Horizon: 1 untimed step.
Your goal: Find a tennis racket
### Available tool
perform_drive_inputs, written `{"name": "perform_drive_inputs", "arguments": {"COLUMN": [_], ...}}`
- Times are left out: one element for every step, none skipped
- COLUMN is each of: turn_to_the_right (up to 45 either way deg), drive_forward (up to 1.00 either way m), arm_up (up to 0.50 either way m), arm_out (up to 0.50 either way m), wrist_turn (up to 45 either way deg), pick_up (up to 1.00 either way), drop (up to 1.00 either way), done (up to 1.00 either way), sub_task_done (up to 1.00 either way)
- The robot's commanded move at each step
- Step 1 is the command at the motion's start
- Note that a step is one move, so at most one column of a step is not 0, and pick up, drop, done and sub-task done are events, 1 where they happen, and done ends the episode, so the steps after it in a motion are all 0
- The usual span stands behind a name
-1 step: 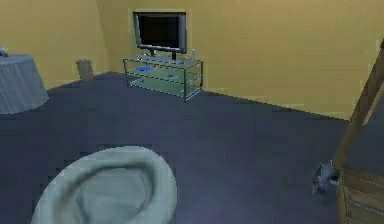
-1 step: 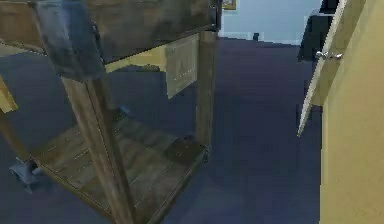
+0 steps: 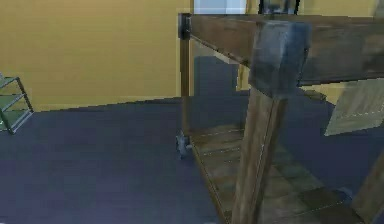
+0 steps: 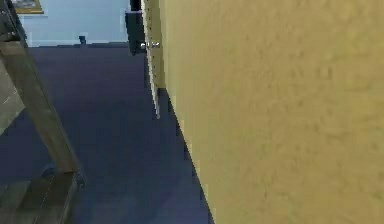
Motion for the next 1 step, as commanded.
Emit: {"name": "perform_drive_inputs", "arguments": {"turn_to_the_right": [45.0], "drive_forward": [0.00], "arm_up": [0.00], "arm_out": [0.00], "wrist_turn": [0.0], "pick_up": [0.00], "drop": [0.00], "done": [0.00], "sub_task_done": [0.00]}}
